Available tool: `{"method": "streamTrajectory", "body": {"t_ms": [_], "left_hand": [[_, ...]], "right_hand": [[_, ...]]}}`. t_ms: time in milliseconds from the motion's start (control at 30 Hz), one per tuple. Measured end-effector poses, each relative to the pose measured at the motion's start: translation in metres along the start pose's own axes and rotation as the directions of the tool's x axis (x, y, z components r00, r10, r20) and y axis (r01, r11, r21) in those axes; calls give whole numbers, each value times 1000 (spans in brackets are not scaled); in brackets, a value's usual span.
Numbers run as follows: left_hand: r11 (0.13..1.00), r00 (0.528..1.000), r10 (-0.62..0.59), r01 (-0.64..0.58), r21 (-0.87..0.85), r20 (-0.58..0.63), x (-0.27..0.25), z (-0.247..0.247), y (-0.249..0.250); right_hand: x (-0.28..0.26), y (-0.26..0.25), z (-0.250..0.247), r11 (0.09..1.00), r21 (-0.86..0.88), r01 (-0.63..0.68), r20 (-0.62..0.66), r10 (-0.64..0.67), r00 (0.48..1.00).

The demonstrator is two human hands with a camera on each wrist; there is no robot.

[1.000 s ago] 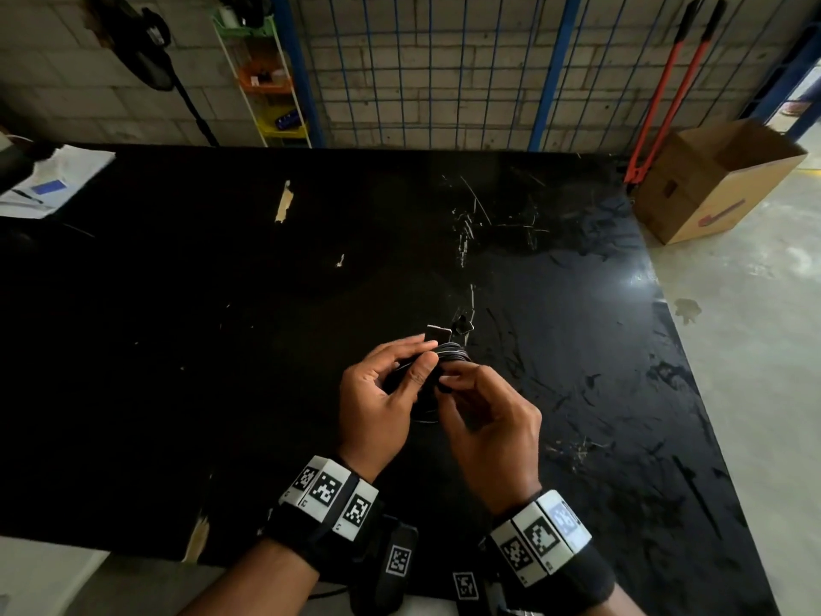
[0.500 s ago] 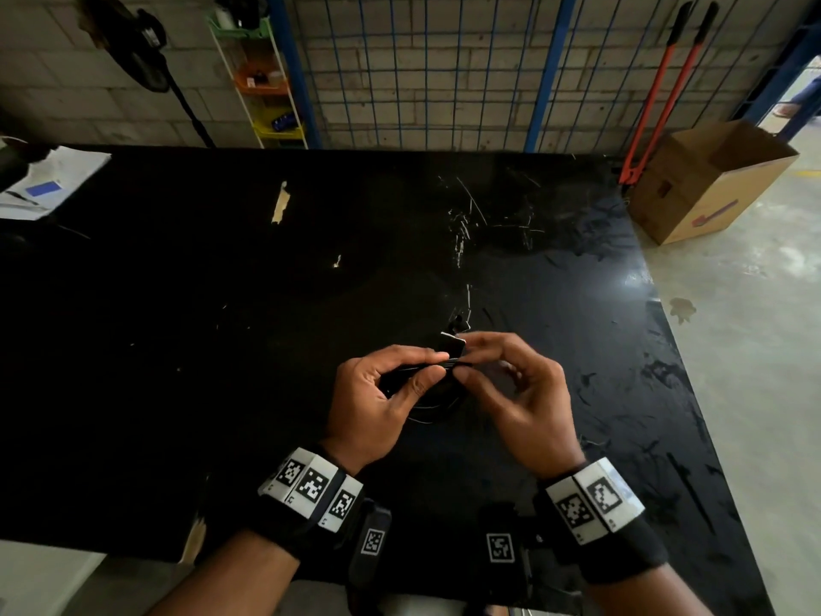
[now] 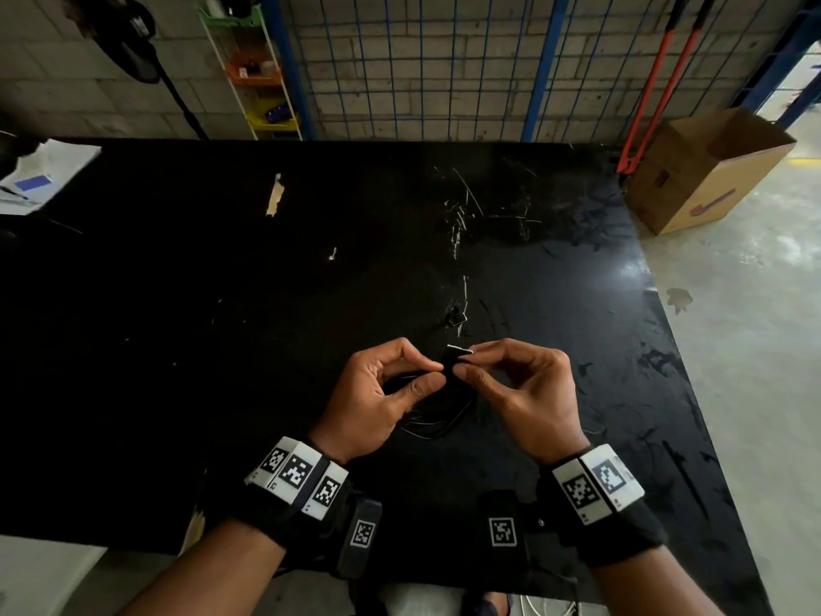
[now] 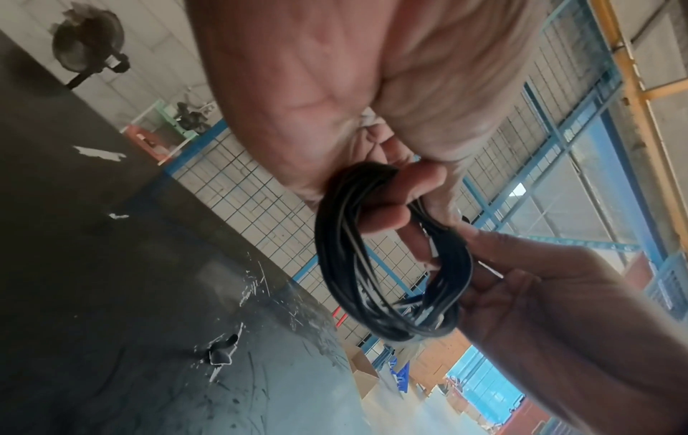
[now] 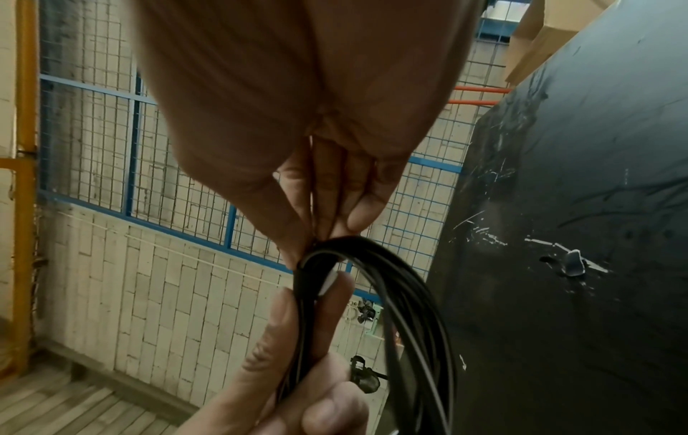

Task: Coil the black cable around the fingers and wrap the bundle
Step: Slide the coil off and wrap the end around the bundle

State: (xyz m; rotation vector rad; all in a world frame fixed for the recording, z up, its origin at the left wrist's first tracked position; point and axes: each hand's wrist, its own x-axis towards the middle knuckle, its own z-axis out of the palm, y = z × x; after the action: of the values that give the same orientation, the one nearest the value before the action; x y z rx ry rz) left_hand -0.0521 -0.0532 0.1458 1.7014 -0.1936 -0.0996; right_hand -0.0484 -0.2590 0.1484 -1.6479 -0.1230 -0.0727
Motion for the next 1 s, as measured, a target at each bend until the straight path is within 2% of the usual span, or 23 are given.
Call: {"method": "streamTrajectory", "body": {"t_ms": [167,333,400,500,600,733,866,933,1000], "left_hand": [[993,991,-114,116,-17,63,3,0,0],[978,975,-204,207,-28,92,3,0,3],[982,976,-189,190,3,104,4,0,5],[988,986,-153,151,33,73,5,1,8],[992,992,-111,107,67,64,8,1,10],[991,989,-112,105,84,91,10,3,10],[985,987,-152,156,-76,53,9,6,8],[964,986,-165,160,-214,-3,9,8,9],[919,978,-194,153,-363,-81,10,10,11]], "right_hand": [[-5,8,0,997,-65,51,-21,-52,998],[-7,10,2,998,-3,56,-64,-56,996],[-7,10,3,999,26,34,-65,-33,997],[-5,7,3,995,73,-64,-60,68,996],[-1,6,-2,978,125,-167,16,166,986],[3,6,-5,971,136,-198,67,190,980],[2,4,-1,964,215,-155,46,148,988],[1,5,2,941,289,-178,95,157,983],[-3,10,6,914,322,-245,198,188,962]]}}
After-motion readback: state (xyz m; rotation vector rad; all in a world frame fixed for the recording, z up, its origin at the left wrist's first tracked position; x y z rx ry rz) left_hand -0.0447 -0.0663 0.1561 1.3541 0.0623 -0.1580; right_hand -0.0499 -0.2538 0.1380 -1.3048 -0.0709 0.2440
